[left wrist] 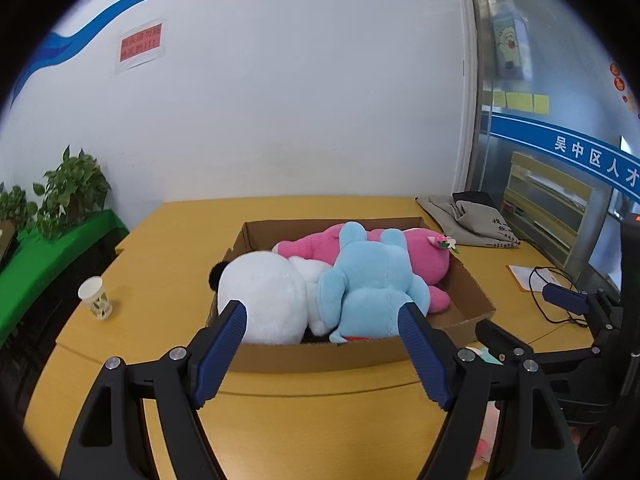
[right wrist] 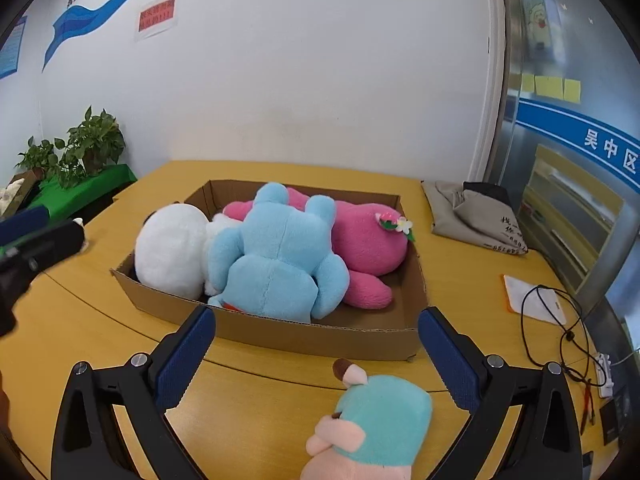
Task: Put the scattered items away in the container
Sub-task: 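Move both tools to the teal-and-pink plush and close around it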
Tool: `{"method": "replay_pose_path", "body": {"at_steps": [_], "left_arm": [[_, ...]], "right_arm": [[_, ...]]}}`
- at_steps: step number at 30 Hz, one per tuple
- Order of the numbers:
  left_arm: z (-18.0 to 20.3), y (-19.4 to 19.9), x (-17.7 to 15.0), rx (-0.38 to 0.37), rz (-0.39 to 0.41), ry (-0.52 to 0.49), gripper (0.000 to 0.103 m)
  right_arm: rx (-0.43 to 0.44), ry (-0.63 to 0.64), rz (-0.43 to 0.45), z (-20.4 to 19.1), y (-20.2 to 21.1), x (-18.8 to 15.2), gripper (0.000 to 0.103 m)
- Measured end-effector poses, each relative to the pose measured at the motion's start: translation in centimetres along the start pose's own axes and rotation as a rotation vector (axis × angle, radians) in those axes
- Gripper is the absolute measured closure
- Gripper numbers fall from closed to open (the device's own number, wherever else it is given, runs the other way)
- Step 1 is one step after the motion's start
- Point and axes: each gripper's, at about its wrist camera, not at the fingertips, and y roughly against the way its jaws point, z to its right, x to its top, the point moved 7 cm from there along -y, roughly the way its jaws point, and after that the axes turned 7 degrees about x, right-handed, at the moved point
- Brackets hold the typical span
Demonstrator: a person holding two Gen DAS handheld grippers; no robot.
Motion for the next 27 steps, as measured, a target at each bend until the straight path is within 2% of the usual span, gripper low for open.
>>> {"method": "replay_pose_path", "body": {"at_steps": [7,10,15,27], "left_arm": [[-0.2,1.0,-0.9,0.009,-0.008,0.013,0.025],[-0.1,1.2,-1.4,-0.008,-0.015,0.010,0.025],[-0.1,1.6,-1.5,-0.031,-0.014,0.020,0.025],[-0.2,0.9,-1.8,-0.034,-0.027,0.034,0.025]], "right_arm": [[-0.014,0.021,0.006,-0.8,2.5,-0.4,0.000],[-0.005,0.013,0.007,-1.2,2.9,-0.5,0.000],[-0.022,0.034,0.001,-1.6,3.1,-0.7,0.000],[-0.029,0.038,-0.011,-1.9,2.6,-0.9,0.000]]}}
